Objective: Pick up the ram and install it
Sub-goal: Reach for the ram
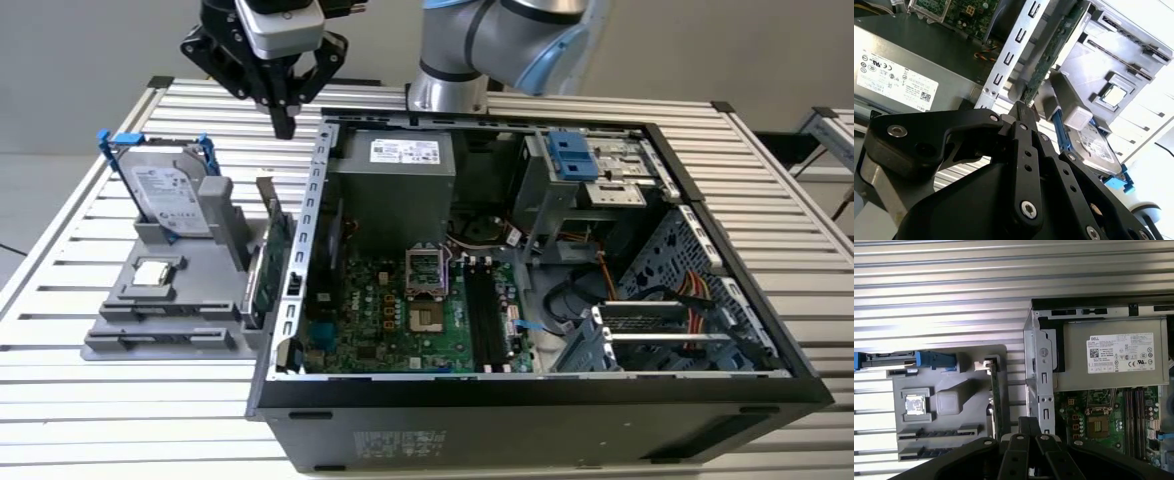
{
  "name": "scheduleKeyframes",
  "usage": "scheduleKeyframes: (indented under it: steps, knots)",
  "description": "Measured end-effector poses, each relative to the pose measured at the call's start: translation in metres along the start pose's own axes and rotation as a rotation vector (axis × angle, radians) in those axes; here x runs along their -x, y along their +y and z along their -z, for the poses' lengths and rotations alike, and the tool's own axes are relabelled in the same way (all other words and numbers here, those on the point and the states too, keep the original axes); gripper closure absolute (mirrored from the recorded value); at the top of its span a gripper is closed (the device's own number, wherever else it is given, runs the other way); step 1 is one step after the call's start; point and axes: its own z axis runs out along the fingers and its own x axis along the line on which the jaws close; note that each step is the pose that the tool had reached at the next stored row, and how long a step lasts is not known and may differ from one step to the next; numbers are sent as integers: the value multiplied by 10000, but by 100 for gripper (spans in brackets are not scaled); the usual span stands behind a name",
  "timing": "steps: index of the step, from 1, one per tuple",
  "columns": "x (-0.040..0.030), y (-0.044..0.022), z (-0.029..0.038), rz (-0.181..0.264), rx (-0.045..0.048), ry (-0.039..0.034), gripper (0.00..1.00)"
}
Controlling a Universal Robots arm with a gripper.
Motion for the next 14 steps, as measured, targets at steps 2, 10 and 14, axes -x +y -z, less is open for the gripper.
scheduleKeyframes:
  steps: [2,10,14]
  knots:
    - [-25,-2,0,0,0,0,100]
    - [-115,-8,1,-1,0,0,100]
    - [-133,-9,2,-1,0,0,100]
